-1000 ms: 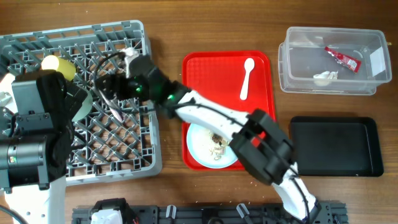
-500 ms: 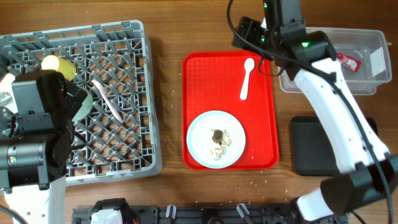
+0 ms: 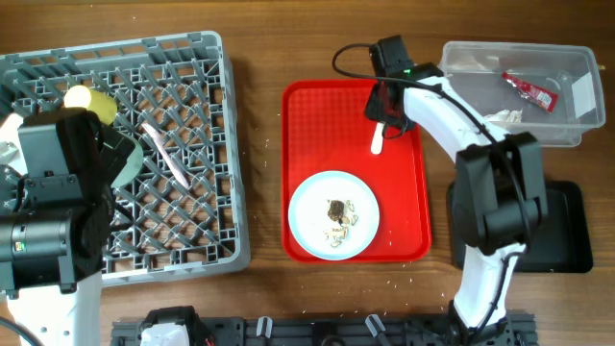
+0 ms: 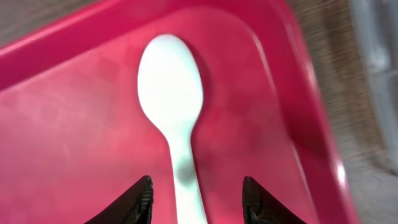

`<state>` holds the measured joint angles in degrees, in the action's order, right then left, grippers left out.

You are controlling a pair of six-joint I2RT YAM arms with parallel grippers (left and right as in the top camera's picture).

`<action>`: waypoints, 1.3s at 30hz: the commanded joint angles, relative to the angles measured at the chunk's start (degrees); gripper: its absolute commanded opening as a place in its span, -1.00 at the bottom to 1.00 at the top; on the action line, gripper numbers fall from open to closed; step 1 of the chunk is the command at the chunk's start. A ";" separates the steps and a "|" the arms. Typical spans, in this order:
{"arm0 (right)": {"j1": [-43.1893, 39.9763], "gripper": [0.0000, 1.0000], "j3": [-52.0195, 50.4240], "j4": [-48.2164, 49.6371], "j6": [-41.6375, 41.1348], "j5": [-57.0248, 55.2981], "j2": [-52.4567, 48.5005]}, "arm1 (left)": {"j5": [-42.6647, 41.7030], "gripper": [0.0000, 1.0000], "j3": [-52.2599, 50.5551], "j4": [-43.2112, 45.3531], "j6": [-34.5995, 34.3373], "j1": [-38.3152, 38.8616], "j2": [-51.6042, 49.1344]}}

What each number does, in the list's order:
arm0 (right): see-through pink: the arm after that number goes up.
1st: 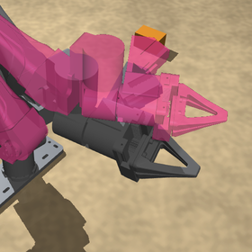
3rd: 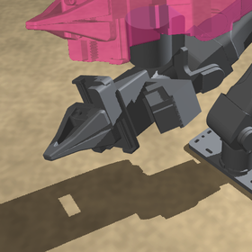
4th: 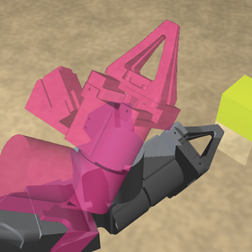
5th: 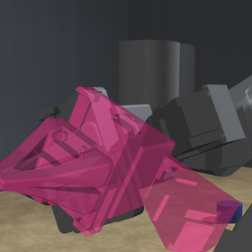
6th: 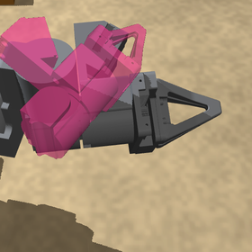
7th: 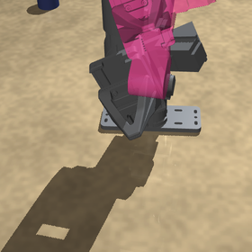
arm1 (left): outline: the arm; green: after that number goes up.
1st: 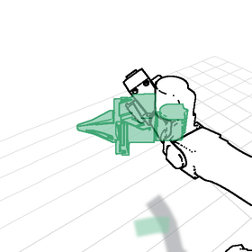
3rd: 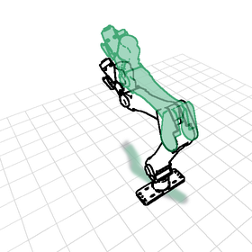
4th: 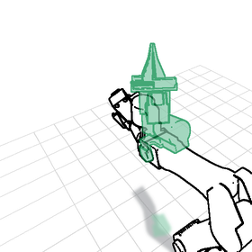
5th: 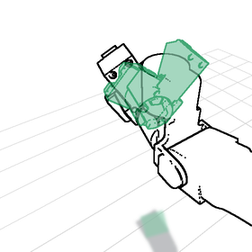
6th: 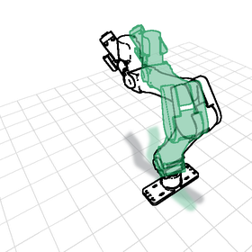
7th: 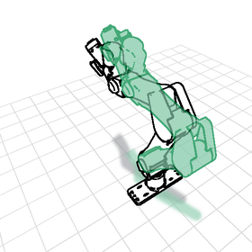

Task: Sort waste into correct bins and load items into the dishwasher rack

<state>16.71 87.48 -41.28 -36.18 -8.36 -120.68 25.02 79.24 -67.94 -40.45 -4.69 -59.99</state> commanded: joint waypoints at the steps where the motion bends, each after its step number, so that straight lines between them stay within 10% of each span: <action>1: 0.13 -0.05 -0.13 1.07 -0.83 1.97 -2.75 | 0.09 1.00 0.48 0.11 -0.74 -0.42 0.20; 15: 0.09 -0.91 0.81 -0.04 0.26 -0.66 -6.78 | 0.09 1.00 0.50 0.13 -0.74 -0.42 0.20; 28: 4.11 -0.91 5.31 7.63 2.21 30.95 13.68 | 0.09 1.00 0.50 0.13 -0.74 -0.42 0.20; 39: 6.49 -0.46 -0.81 -1.16 -10.56 -3.48 8.41 | 0.09 1.00 0.50 0.13 -0.74 -0.42 0.20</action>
<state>23.38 89.95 -43.40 -41.15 -1.72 -107.44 25.02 79.24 -67.94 -40.42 -4.69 -59.99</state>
